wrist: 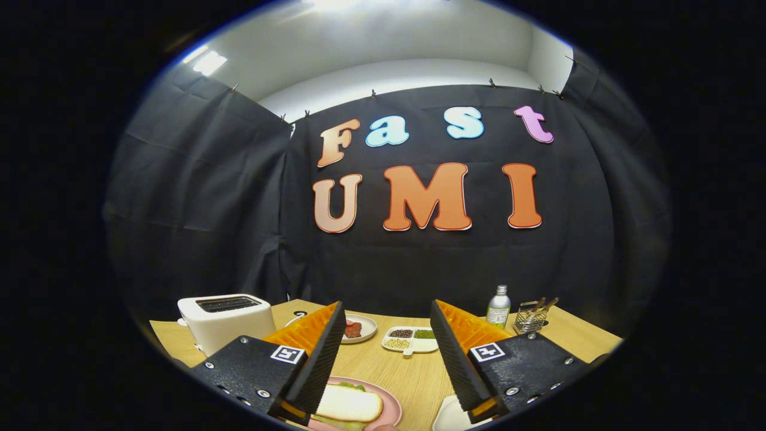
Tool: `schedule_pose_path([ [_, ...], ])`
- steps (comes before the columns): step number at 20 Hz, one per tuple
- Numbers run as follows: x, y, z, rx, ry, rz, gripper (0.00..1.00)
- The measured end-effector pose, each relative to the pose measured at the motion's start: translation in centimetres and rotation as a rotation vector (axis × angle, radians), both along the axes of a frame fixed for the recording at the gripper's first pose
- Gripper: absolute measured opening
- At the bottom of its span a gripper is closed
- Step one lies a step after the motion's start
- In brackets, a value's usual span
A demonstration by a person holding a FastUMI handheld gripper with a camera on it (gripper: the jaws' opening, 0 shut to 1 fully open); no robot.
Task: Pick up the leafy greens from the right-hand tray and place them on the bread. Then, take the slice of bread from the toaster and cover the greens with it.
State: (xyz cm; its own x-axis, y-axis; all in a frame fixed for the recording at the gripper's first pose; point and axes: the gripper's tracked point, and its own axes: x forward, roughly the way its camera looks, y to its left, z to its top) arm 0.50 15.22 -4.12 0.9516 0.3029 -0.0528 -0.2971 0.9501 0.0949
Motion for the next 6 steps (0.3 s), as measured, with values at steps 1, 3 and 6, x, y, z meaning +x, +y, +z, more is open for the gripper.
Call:
schedule_pose_path([
  [1, -0.07, 0.09, 0.07, 0.000, -0.002, 0.002, 0.85],
  [3, -0.37, 0.23, 0.24, -0.007, -0.004, 0.010, 0.85],
  [6, -0.39, 0.54, 0.18, -0.017, -0.003, 0.014, 0.85],
])
